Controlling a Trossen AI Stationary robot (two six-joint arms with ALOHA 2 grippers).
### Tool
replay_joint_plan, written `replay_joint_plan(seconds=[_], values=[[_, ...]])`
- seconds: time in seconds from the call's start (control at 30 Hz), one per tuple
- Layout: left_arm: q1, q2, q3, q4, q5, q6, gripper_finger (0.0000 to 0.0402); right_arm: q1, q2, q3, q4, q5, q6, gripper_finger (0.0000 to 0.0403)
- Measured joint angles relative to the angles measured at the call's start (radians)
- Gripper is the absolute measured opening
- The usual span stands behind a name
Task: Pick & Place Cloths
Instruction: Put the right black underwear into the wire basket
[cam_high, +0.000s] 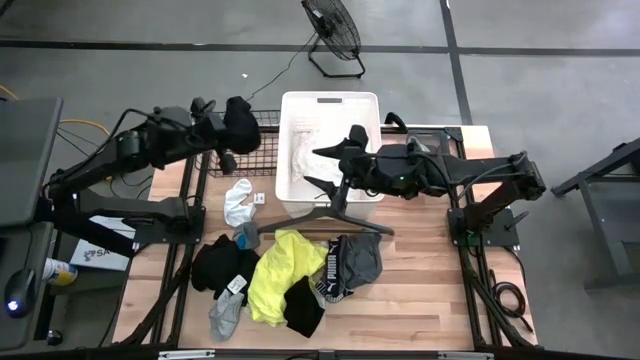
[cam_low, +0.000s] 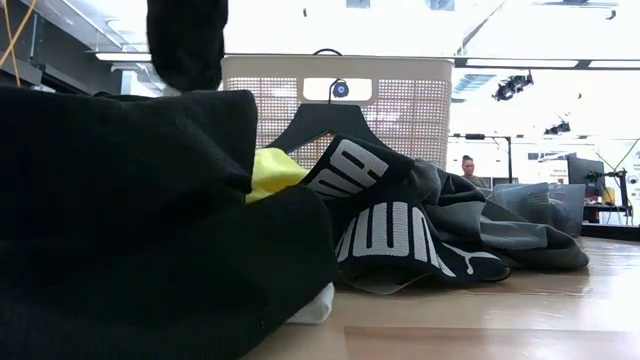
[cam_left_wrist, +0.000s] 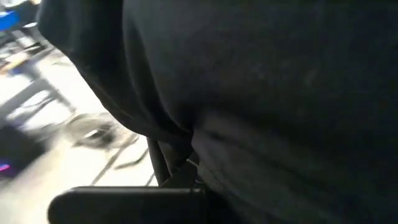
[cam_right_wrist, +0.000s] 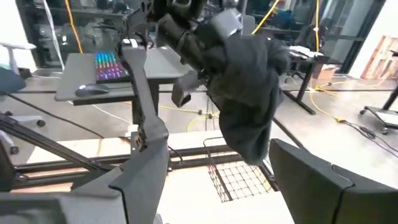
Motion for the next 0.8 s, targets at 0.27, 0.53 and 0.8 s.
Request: replay_joint_plan(seconds=[0.27, 0.53, 0.8], values=[[0.0, 0.084, 0.0, -0.138, -0.212, 0.085, 0.0005, 0.0, 0.0, 0.0, -0.015, 0.013, 0.0, 0.0271], [0.119, 0.201, -0.001, -0.22, -0.258, 0.135, 0.0005, 0.0, 0.001, 0.0, -0.047, 0.013, 0.016, 0.027], [0.426, 0.278, -0.001, -0.234, 0.031, 0.216, 0.0005, 0.0, 0.002, 0.0, -0.094, 0.014, 0.035, 0.027]])
